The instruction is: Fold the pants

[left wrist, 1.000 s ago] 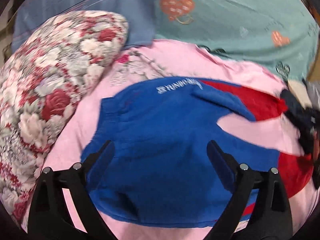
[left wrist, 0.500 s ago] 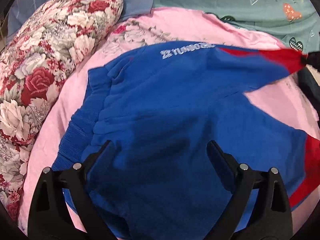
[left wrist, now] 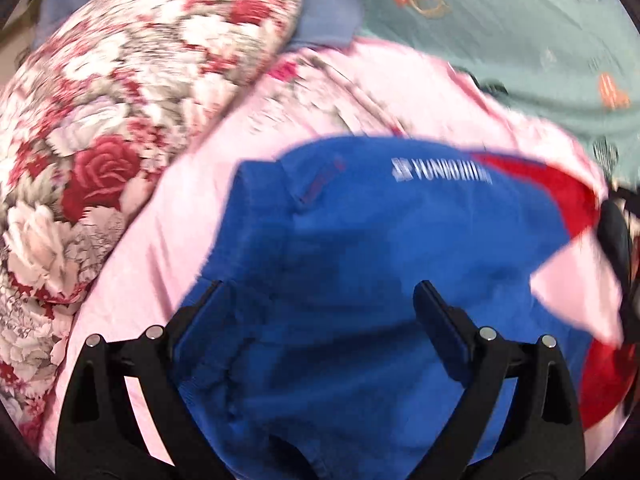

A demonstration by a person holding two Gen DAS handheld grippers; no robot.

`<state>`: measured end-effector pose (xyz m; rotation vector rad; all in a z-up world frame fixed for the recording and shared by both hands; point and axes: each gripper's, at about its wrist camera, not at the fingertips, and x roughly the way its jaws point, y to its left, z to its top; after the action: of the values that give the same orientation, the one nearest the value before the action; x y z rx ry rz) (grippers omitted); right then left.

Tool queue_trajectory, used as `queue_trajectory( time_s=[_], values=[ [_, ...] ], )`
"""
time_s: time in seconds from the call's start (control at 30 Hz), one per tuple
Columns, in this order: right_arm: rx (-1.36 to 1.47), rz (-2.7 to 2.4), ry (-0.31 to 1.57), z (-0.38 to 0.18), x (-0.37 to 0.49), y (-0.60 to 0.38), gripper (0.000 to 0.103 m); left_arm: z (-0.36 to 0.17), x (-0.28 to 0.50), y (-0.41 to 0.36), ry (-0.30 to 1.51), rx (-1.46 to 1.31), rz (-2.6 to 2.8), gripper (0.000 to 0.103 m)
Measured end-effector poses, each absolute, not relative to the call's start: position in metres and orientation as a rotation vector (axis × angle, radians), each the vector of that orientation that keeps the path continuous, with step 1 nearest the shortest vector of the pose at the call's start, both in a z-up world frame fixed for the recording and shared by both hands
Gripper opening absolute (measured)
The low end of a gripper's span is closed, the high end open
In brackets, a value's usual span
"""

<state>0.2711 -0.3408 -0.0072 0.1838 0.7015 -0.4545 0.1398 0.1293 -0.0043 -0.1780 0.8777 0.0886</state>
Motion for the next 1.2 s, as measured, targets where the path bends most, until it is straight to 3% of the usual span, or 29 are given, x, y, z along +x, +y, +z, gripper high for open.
queue_trajectory(
  time_s=[0.17,0.3,0.33,0.5,0.7,0.97,1.03,1.07,1.1,1.13,1.2],
  values=[
    [0.257,-0.009,0.875,-0.022,0.297,-0.269,0.061,0.005,0.146,0.142,0.896,-0.22,0.136,0.095],
    [0.142,-0.032,1.038,-0.058,0.326,-0.228,0.061,0.006,0.152,0.154,0.905,-0.214,0.2,0.095],
    [0.097,-0.109,1.065,-0.068,0.335,-0.231,0.07,0.006,0.151,0.158,0.908,-0.22,0.212,0.095],
    [0.254,-0.188,0.96,-0.049,0.326,-0.247,0.072,0.009,0.149,0.174,0.905,-0.216,0.244,0.095],
    [0.096,0.018,0.946,-0.008,0.319,-0.175,0.073,-0.001,0.18,0.182,0.947,-0.202,0.243,0.095],
    [0.248,0.172,0.968,-0.007,0.28,-0.141,0.073,-0.027,0.235,0.197,1.043,-0.264,0.194,0.095],
    [0.258,0.168,0.963,-0.006,0.274,-0.146,0.073,-0.032,0.245,0.199,1.057,-0.32,0.164,0.087],
    [0.265,0.163,0.959,-0.006,0.271,-0.15,0.073,-0.035,0.249,0.2,1.058,-0.345,0.148,0.063],
    [0.269,0.16,0.956,-0.005,0.265,-0.154,0.073,-0.037,0.253,0.199,1.062,-0.351,0.144,0.058],
    [0.273,0.151,0.952,-0.004,0.263,-0.158,0.073,-0.036,0.254,0.196,1.052,-0.341,0.142,0.043],
    [0.289,0.134,0.946,-0.003,0.261,-0.167,0.073,-0.03,0.254,0.187,1.018,-0.298,0.145,0.035]
  ],
)
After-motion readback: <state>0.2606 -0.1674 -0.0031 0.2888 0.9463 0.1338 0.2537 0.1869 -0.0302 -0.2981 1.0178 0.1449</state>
